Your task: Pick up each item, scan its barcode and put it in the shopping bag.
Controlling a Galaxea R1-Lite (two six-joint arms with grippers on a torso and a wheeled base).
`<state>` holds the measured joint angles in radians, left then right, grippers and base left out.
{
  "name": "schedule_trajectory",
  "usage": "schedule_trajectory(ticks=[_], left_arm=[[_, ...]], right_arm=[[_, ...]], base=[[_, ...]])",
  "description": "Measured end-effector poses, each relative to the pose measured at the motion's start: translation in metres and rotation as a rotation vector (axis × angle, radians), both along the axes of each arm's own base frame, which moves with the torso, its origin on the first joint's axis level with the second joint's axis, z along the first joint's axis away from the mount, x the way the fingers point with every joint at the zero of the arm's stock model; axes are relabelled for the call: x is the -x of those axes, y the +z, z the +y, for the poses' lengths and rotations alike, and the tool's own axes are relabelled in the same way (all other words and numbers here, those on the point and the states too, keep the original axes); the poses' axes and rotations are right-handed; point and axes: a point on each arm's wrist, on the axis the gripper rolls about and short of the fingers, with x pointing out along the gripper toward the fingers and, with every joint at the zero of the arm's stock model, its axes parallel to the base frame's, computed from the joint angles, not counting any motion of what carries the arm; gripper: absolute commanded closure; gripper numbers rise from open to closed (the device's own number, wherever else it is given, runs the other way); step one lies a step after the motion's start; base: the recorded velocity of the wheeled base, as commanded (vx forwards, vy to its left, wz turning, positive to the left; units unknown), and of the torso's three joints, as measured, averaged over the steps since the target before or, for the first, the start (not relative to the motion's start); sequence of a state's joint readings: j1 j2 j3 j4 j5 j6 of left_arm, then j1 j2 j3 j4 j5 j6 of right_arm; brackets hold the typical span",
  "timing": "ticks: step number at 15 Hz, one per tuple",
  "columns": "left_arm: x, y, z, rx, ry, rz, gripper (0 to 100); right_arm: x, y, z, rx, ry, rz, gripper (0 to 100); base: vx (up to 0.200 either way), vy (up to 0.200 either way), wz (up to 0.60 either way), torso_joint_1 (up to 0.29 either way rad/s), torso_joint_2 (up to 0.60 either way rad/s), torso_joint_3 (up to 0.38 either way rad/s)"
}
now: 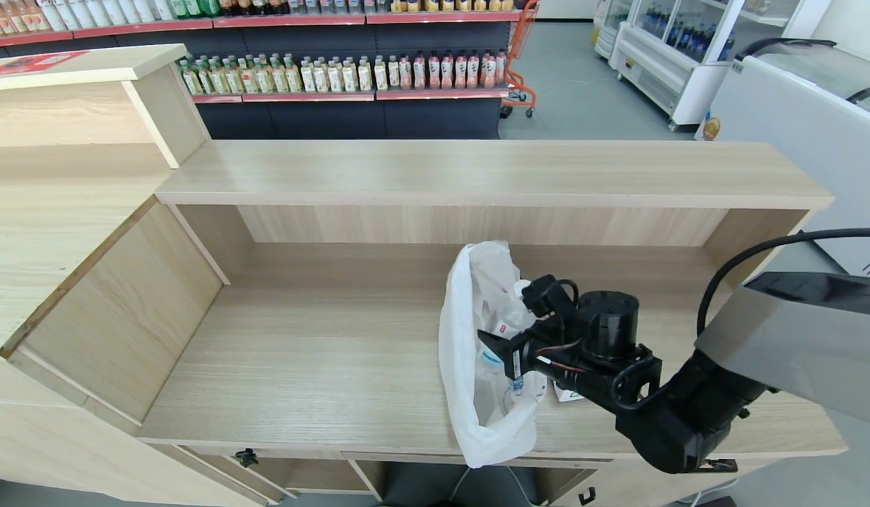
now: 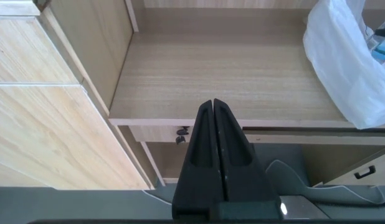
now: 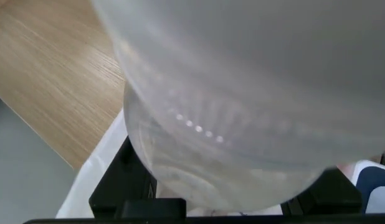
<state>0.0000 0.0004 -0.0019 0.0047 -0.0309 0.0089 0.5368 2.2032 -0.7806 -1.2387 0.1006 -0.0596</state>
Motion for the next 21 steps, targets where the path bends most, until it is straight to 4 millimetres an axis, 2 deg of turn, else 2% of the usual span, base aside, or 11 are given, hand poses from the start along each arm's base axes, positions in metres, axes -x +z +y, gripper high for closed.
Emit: schedule_trajectory(ticks=[5, 6, 9, 12, 15, 17, 21], left_arm=[[0.000, 0.000, 0.000, 0.000, 0.000, 0.000, 100], [0.000, 0.000, 0.000, 0.000, 0.000, 0.000, 100], [0.000, 0.000, 0.000, 0.000, 0.000, 0.000, 100], [0.000, 0.000, 0.000, 0.000, 0.000, 0.000, 100], [0.000, 0.000, 0.000, 0.000, 0.000, 0.000, 100], [0.000, 0.000, 0.000, 0.000, 0.000, 0.000, 100], [0.000, 0.000, 0.000, 0.000, 0.000, 0.000, 100]], right_arm=[[-0.021, -0.036, 0.013, 0.079, 0.018, -0.033, 100], [-0.024, -0.042, 0.015, 0.097, 0.023, -0.042, 0], [-0.027, -0.054, 0.017, 0.134, 0.034, -0.045, 0], [-0.026, -0.057, 0.016, 0.149, 0.049, -0.052, 0], [-0.023, -0.046, 0.015, 0.133, 0.049, -0.072, 0], [-0.015, -0.030, 0.010, 0.107, 0.051, -0.070, 0], [0.010, -0.007, -0.014, 0.071, 0.023, 0.003, 0]], base=[[0.000, 0.000, 0.00, 0.000, 0.00, 0.000], [0.000, 0.000, 0.00, 0.000, 0.00, 0.000], [0.000, 0.000, 0.00, 0.000, 0.00, 0.000], [0.000, 0.000, 0.00, 0.000, 0.00, 0.000], [0.000, 0.000, 0.00, 0.000, 0.00, 0.000], [0.000, 0.000, 0.00, 0.000, 0.00, 0.000], [0.000, 0.000, 0.00, 0.000, 0.00, 0.000]])
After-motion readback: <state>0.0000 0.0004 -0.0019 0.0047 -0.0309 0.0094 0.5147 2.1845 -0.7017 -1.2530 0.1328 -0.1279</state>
